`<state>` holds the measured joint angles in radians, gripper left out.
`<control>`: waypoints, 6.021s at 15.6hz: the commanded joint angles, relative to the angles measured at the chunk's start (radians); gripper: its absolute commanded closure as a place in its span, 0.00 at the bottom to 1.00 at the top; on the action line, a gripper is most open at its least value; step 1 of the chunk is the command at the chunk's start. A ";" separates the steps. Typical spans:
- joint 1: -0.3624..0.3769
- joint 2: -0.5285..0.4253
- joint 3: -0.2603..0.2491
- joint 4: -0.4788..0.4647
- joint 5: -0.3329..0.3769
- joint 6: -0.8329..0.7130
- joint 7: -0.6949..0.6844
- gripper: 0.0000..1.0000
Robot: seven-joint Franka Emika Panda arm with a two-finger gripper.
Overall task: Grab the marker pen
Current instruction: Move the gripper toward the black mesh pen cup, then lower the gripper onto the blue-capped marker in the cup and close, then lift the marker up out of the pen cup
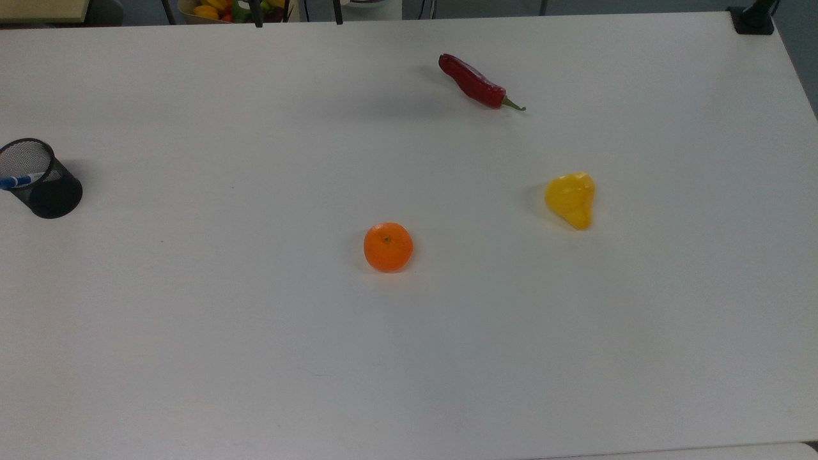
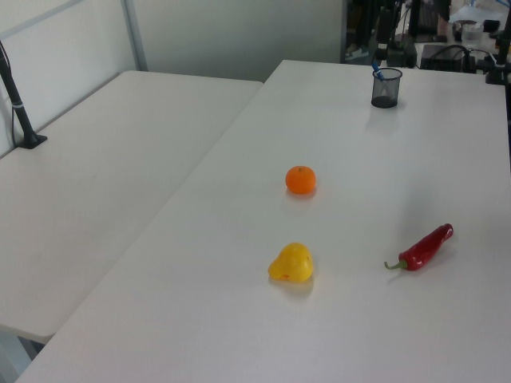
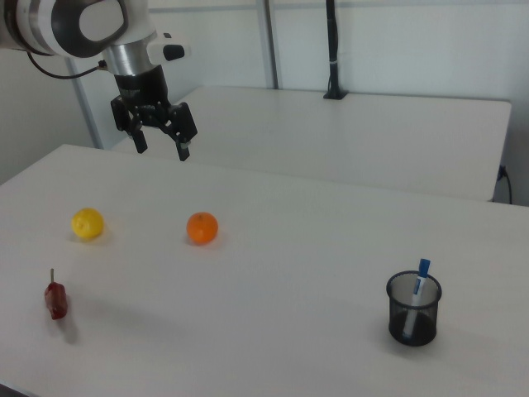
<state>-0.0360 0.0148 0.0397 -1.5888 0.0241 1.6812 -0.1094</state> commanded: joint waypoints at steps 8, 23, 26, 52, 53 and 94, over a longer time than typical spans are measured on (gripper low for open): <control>0.018 -0.024 -0.026 -0.031 -0.004 0.014 -0.021 0.00; 0.007 -0.007 -0.115 -0.025 -0.001 0.095 -0.138 0.00; 0.005 -0.006 -0.158 -0.030 0.002 0.208 -0.124 0.00; -0.051 0.304 -0.426 -0.111 0.094 1.001 -0.042 0.23; -0.053 0.324 -0.426 -0.109 0.112 1.035 -0.044 0.23; -0.154 0.525 -0.426 -0.086 0.034 1.281 -0.059 1.00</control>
<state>-0.1918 0.5618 -0.3795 -1.6748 0.0742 2.9447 -0.1678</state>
